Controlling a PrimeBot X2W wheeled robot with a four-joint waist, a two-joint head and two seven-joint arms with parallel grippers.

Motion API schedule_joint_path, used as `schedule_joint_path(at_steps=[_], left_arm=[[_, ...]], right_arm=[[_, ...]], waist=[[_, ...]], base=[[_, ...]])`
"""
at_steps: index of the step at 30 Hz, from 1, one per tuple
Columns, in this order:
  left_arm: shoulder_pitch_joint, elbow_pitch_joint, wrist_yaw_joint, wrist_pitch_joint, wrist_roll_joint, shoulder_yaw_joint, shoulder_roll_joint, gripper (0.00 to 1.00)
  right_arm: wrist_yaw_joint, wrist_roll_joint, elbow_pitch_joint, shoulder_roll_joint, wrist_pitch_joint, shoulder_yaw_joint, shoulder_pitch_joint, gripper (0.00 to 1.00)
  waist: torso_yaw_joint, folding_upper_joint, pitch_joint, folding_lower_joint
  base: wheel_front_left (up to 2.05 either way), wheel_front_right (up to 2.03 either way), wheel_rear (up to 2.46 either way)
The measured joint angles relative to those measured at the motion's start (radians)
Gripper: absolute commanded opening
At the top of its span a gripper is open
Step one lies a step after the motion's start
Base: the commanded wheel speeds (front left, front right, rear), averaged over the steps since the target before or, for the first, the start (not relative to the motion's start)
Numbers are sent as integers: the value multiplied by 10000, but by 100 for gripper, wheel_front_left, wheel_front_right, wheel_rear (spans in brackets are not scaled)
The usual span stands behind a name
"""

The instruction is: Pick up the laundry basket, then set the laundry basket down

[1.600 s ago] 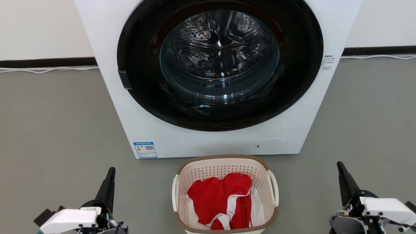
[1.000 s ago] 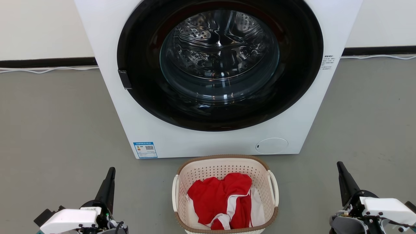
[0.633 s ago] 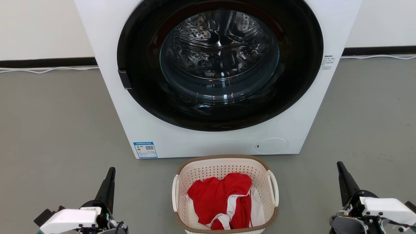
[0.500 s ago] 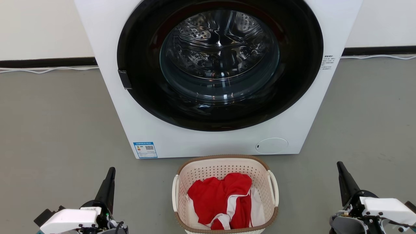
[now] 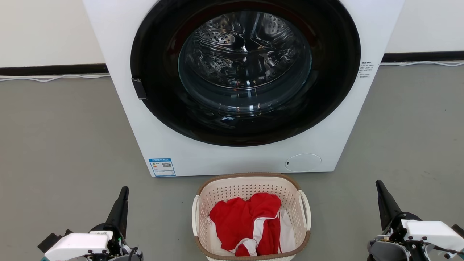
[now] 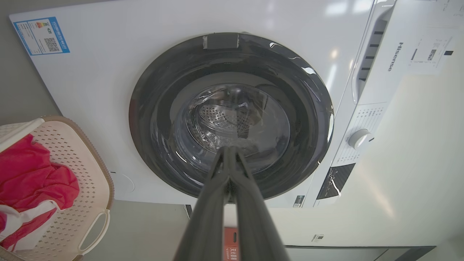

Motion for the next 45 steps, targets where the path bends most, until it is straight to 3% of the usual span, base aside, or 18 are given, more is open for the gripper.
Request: schedule_joint_path(at_steps=[19,20,35,45], left_arm=[[0,0,0,0,0,0,0,0],[0,0,0,0,0,0,0,100],[453,512,6,-314,82,-217,-82,100],[453,648,6,-585,838,-311,-77,100]], right_arm=[[0,0,0,0,0,0,0,0],[0,0,0,0,0,0,0,100],[-13,-236,288,86,-267,121,416,100],[-13,-1463,217,79,-546,199,427,100]], waist=[[0,0,0,0],[0,0,0,1],[1,0,16,4],[6,0,37,3]], base=[[0,0,0],[0,0,0],[0,0,0],[0,0,0]])
